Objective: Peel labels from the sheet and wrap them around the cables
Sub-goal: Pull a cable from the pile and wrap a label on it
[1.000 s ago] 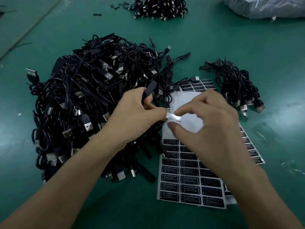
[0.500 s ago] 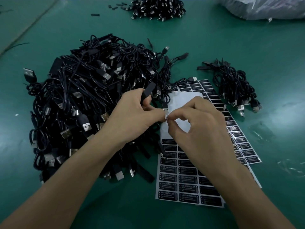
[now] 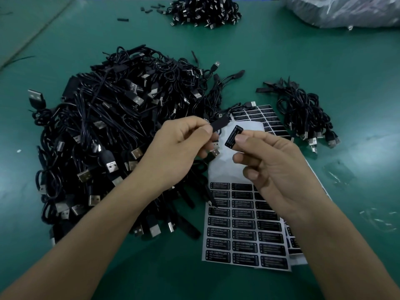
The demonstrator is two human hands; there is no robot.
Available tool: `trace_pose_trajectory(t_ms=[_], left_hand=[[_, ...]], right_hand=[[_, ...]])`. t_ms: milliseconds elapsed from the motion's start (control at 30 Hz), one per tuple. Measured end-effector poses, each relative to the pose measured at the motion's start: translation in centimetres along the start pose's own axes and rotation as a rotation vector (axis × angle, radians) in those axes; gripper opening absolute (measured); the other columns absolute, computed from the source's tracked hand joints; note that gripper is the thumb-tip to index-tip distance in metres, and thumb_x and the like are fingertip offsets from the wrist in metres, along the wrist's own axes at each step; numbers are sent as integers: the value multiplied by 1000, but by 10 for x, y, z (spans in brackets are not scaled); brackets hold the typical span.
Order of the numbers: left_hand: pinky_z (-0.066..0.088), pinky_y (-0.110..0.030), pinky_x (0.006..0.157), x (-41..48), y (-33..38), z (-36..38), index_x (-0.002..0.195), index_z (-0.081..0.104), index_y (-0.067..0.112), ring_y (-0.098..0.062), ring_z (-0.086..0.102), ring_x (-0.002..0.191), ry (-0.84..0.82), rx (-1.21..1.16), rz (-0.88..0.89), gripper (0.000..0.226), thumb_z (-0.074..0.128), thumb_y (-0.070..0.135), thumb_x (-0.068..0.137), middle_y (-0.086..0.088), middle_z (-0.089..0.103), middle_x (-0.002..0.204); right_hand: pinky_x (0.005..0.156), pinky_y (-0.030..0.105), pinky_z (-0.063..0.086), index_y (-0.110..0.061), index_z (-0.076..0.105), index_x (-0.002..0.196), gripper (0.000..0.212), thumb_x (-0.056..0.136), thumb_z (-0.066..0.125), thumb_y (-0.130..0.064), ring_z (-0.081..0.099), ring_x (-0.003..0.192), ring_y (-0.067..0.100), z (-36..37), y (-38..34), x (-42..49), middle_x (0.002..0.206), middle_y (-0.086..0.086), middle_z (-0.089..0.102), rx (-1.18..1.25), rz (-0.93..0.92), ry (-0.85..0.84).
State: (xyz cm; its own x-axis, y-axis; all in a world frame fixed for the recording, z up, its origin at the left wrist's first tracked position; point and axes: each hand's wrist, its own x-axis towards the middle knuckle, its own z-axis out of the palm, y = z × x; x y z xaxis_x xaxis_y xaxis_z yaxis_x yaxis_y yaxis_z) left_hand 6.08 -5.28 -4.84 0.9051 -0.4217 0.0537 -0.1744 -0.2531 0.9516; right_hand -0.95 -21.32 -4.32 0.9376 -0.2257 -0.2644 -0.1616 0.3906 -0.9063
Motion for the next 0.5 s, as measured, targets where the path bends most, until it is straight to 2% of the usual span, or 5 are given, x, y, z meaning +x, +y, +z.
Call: trace_pose_trajectory(t_ms=[133,233,333,500], left_hand=[[47,-17,68,-2,0,1,92,78,29,-14,62,68,50,52,66,18,61,25,99,4,70,72],[52,-21,69,-4,1,5,91,78,26,-7,68,67,47,48,66,16,65,23,97,6,73,70],[58,-29,74,-5,0,8,95,79,17,-10,72,70,19,26,59,10,69,18,95,1,75,72],[58,-24,72,-6,2,8,90,79,17,-15,73,72,-57,-37,26,5,74,15,90,-1,76,73]], right_hand=[[45,14,41,-22,78,68,13,57,81,-27,64,58,7,1,0,0,72,-1,72,75,14,-51],[47,15,44,-21,78,70,14,57,81,-25,66,61,8,2,0,1,73,0,73,125,17,-65],[49,16,45,-20,78,72,16,56,81,-24,64,63,7,2,1,1,75,0,72,127,34,-46],[49,15,44,-20,79,70,15,56,81,-23,61,60,7,1,-1,1,71,-2,69,138,38,-34]])
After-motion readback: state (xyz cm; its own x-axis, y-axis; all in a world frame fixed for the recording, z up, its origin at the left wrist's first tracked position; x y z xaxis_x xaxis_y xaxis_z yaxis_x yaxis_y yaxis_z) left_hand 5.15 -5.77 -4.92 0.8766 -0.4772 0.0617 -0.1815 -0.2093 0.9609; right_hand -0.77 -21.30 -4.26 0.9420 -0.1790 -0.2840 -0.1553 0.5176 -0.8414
